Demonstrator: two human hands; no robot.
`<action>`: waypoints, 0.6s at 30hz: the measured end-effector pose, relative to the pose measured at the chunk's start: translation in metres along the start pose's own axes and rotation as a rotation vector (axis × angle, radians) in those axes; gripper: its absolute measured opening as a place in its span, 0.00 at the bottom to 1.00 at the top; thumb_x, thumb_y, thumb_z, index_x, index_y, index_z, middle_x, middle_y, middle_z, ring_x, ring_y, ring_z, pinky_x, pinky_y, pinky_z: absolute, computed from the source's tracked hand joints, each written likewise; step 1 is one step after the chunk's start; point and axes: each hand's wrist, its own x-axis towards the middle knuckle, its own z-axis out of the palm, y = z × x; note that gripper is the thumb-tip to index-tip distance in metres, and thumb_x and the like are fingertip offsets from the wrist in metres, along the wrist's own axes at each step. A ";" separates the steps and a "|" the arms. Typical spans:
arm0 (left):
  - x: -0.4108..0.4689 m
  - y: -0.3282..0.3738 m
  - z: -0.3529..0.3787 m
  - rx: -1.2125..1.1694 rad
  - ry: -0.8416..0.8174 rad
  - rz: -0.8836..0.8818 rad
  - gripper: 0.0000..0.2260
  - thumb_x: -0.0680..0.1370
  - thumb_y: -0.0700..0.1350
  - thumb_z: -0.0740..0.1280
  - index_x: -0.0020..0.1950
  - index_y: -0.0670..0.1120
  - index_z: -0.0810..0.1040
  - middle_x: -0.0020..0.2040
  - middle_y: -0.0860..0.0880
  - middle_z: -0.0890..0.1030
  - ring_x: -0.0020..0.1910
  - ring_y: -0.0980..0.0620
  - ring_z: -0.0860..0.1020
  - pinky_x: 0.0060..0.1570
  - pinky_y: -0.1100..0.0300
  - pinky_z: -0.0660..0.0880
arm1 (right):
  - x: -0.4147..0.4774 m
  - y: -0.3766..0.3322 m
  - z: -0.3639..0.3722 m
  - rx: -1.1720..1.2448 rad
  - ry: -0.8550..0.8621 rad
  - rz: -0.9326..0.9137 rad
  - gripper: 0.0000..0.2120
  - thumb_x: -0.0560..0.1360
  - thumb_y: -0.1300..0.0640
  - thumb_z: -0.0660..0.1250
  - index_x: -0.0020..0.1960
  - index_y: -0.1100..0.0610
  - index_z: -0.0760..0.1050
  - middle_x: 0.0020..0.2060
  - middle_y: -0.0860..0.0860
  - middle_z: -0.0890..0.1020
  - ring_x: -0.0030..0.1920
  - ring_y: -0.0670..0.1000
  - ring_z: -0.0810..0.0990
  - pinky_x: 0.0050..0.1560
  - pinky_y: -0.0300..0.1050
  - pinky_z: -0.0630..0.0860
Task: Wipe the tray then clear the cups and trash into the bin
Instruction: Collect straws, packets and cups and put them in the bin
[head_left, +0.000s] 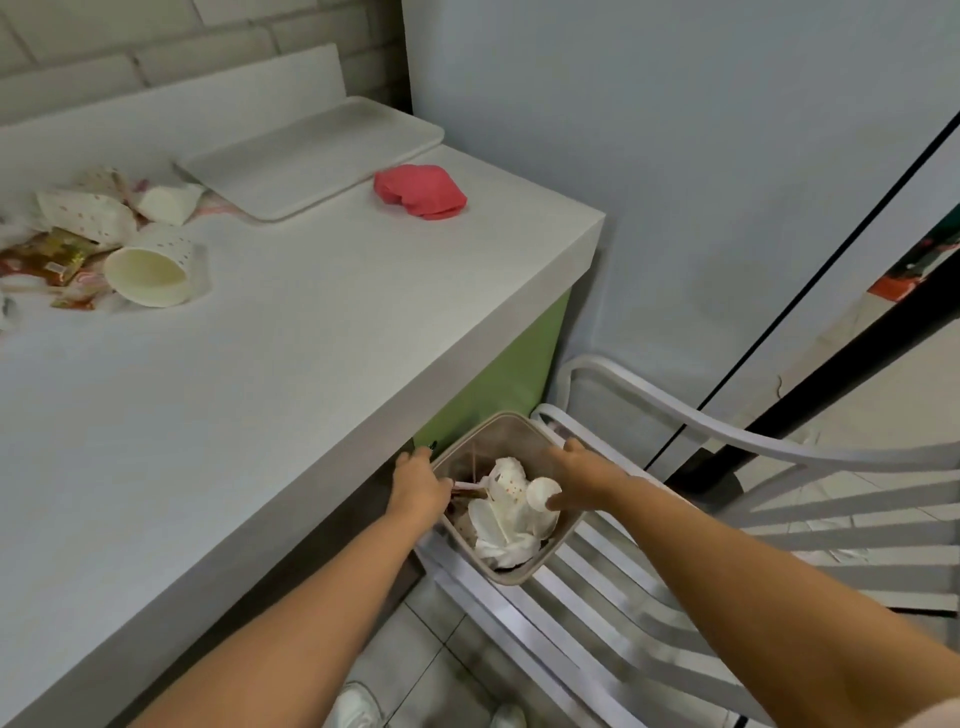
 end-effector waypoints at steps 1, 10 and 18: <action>-0.001 0.001 -0.002 0.003 0.000 0.014 0.23 0.77 0.40 0.66 0.71 0.41 0.65 0.68 0.40 0.66 0.64 0.43 0.71 0.63 0.56 0.68 | 0.001 -0.002 0.000 -0.025 -0.012 0.012 0.33 0.72 0.53 0.71 0.72 0.53 0.61 0.66 0.56 0.66 0.62 0.57 0.73 0.58 0.46 0.71; -0.010 0.022 -0.023 0.014 -0.019 0.188 0.12 0.77 0.42 0.66 0.60 0.43 0.75 0.60 0.44 0.74 0.54 0.49 0.75 0.53 0.62 0.69 | -0.002 -0.044 -0.048 -0.266 -0.143 -0.099 0.16 0.76 0.53 0.63 0.59 0.61 0.75 0.53 0.55 0.80 0.51 0.54 0.77 0.50 0.45 0.74; -0.029 0.045 -0.073 -0.019 0.091 0.386 0.07 0.77 0.39 0.63 0.48 0.39 0.80 0.45 0.44 0.82 0.40 0.50 0.76 0.44 0.58 0.73 | -0.021 -0.112 -0.116 -0.091 -0.240 -0.171 0.12 0.76 0.57 0.63 0.56 0.61 0.77 0.30 0.52 0.77 0.26 0.47 0.69 0.28 0.37 0.65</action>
